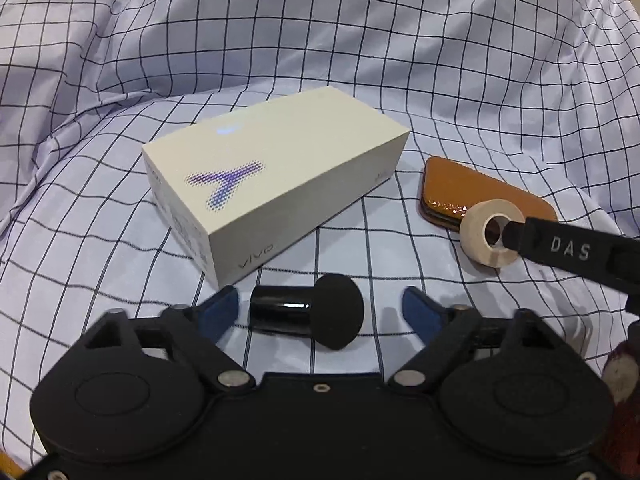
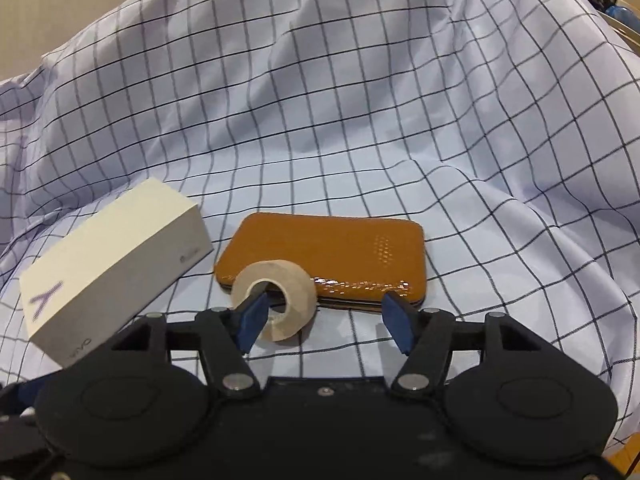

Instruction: Organize soft objects

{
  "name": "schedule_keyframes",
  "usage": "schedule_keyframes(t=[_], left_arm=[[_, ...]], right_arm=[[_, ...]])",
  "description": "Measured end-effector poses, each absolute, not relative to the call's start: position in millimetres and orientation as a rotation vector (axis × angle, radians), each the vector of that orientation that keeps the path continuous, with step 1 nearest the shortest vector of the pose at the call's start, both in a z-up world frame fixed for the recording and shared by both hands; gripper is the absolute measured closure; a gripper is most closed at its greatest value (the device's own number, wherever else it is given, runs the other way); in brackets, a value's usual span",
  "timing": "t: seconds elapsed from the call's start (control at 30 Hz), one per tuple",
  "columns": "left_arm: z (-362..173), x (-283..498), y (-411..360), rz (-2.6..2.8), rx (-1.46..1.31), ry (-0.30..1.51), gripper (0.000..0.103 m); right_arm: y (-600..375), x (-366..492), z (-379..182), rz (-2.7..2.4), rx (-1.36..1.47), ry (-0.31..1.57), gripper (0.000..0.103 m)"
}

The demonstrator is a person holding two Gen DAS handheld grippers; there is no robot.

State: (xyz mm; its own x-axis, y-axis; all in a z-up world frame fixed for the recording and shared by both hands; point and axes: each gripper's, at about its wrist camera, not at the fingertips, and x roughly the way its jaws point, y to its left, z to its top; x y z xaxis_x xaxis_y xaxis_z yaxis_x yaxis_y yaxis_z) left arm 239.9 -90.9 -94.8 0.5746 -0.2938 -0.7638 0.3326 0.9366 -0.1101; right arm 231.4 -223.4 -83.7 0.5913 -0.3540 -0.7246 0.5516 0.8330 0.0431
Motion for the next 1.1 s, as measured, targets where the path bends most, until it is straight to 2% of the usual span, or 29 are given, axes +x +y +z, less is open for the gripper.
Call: schedule_keyframes(t=[0.03,0.1,0.53,0.6,0.63,0.7,0.77,0.87,0.93,1.0,1.1], left_arm=[[-95,241,-91,-0.376,0.046,0.889,0.040],[-96,242,-92,-0.382,0.047,0.896,0.049],[-86,235,-76,-0.370,-0.006,0.919,0.049],[-85,234,-75,-0.371,-0.009,0.920,0.049],[-84,233,-74,-0.374,-0.010,0.919,0.049],[-84,232,-74,-0.378,-0.013,0.921,0.049],[-83,231,-73,-0.379,-0.016,0.921,0.049],[-83,230,-72,-0.378,-0.021,0.921,0.049],[-83,230,-71,-0.377,-0.025,0.923,0.049],[-83,230,-69,-0.376,-0.031,0.924,0.049],[-83,230,-68,-0.379,-0.030,0.924,0.049]], right_arm=[[-221,231,-83,-0.529,0.272,0.776,0.041],[-218,234,-84,-0.510,0.257,0.786,0.040],[-190,266,-103,-0.500,0.050,0.844,0.041],[-188,264,-103,-0.480,0.043,0.849,0.061],[-189,262,-102,-0.452,0.062,0.860,0.078],[-194,258,-95,-0.422,0.125,0.869,0.077],[-195,253,-89,-0.394,0.152,0.865,0.070],[-202,243,-80,-0.393,0.228,0.842,0.069],[-218,237,-76,-0.426,0.324,0.838,0.063],[-236,231,-76,-0.485,0.410,0.845,0.062],[-248,223,-74,-0.593,0.406,0.833,0.060]])
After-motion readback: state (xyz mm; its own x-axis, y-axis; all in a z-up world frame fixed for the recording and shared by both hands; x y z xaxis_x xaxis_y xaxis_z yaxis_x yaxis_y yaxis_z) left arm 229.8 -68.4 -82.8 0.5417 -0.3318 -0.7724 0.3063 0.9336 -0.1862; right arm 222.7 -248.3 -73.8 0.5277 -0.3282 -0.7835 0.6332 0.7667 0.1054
